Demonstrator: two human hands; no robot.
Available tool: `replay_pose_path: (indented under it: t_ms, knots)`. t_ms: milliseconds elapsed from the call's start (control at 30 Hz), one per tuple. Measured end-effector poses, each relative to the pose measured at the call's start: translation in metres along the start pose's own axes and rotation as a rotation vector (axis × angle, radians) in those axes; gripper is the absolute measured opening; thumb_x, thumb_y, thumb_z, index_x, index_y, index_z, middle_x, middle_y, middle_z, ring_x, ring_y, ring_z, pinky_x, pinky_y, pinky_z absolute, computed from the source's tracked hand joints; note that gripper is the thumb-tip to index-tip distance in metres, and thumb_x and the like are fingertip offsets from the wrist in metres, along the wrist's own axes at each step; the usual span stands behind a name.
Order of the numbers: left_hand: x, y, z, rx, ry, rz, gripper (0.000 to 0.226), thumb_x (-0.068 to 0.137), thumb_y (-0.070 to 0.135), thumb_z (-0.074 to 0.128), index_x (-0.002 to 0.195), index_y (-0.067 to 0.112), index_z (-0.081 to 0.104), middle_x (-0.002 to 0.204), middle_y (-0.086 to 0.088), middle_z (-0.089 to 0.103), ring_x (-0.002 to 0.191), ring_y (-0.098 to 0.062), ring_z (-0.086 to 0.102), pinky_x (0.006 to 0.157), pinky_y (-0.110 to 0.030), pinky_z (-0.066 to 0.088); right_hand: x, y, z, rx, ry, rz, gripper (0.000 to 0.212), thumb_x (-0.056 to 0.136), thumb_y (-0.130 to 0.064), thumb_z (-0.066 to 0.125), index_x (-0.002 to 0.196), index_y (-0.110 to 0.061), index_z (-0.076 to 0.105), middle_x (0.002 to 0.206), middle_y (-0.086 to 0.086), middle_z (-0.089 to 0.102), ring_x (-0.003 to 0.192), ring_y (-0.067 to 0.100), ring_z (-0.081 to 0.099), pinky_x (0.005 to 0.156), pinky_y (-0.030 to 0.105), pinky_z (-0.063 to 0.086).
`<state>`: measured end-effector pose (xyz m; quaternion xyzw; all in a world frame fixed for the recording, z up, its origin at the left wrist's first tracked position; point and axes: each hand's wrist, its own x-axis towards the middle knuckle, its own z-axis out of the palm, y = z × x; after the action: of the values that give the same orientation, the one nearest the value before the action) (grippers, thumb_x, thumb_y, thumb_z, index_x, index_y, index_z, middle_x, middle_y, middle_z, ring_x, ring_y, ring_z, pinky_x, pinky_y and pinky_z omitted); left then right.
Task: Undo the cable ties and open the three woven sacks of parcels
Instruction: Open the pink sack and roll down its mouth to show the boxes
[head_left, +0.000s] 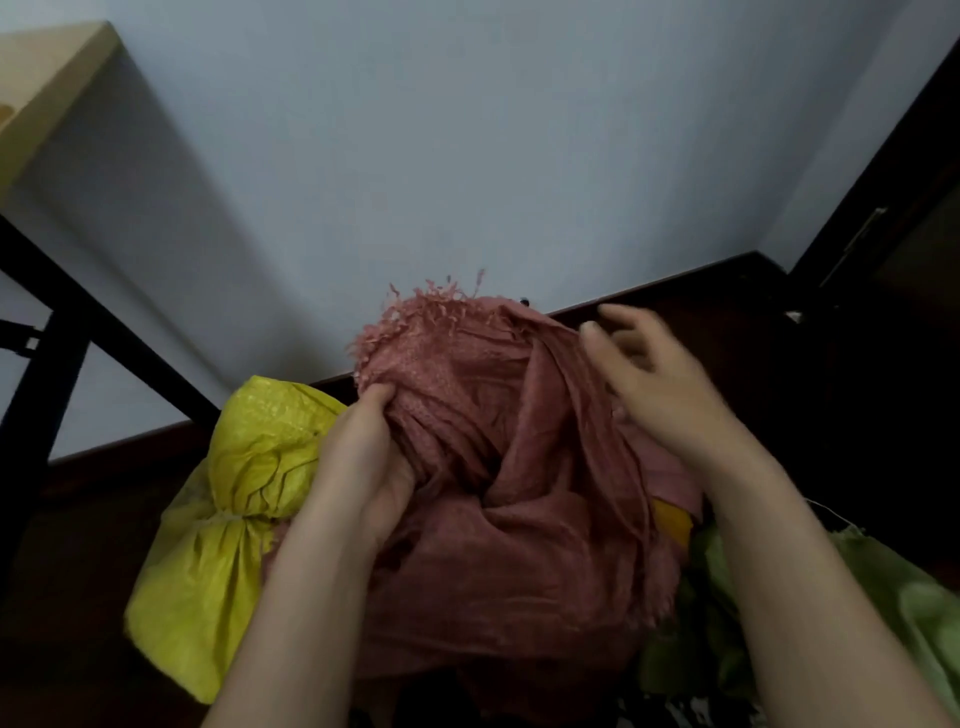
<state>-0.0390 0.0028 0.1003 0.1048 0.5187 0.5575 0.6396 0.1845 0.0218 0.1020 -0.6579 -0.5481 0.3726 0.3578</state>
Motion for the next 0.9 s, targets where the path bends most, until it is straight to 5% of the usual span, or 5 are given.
replay_pose_path:
  t_ms: [133,367,667,767,900]
  knots:
    - [-0.006,0.000,0.008,-0.052,-0.050,-0.128,0.042,0.101,0.021,0.028,0.127,0.000,0.054,0.118,-0.020,0.065,0.107,-0.030,0.063,0.081,-0.041,0.052,-0.006,0.003,0.036,-0.019,-0.247,0.228,0.119,0.055,-0.080,0.066,0.151,-0.038,0.009,0.155,0.002,0.027,0.139,0.024,0.035,0.114,0.044,0.033]
    - [0.001,0.000,0.001,-0.034,0.065,-0.128,0.033,0.101,0.013,0.032,0.119,0.003,0.057,0.100,-0.016,0.069,0.077,-0.022,0.069,0.071,-0.039,0.058,0.011,0.025,0.054,0.260,0.032,0.410,0.016,0.090,-0.014,0.058,0.103,-0.014,0.068,0.104,0.011,0.070,0.098,0.029,0.066,0.094,0.047,0.053]
    - [0.002,0.002,0.006,0.217,0.087,0.064,0.021,0.083,0.022,0.047,0.080,0.014,0.066,0.080,-0.012,0.069,0.061,-0.024,0.057,0.057,-0.026,0.050,0.013,0.010,0.011,0.582,0.031,0.499,0.033,0.093,-0.040,0.057,0.105,-0.010,0.066,0.100,0.012,0.071,0.092,0.028,0.069,0.090,0.042,0.054]
    - [0.011,-0.007,0.006,0.865,0.106,0.303,0.036,0.081,0.058,0.060,0.091,0.024,0.066,0.114,-0.012,0.057,0.101,-0.017,0.048,0.090,-0.028,0.044,0.015,0.010,0.010,0.593,0.049,0.438,0.035,0.091,-0.039,0.059,0.105,-0.008,0.069,0.098,0.008,0.073,0.092,0.023,0.070,0.089,0.036,0.054]
    - [0.006,-0.022,-0.020,1.284,0.105,0.691,0.025,0.078,0.037,0.074,0.086,0.014,0.073,0.111,-0.011,0.045,0.113,-0.017,0.036,0.095,-0.018,0.031,0.011,0.012,0.005,0.560,0.110,0.265,0.029,0.084,-0.032,0.072,0.067,-0.009,0.073,0.070,0.004,0.074,0.067,0.016,0.070,0.064,0.025,0.056]
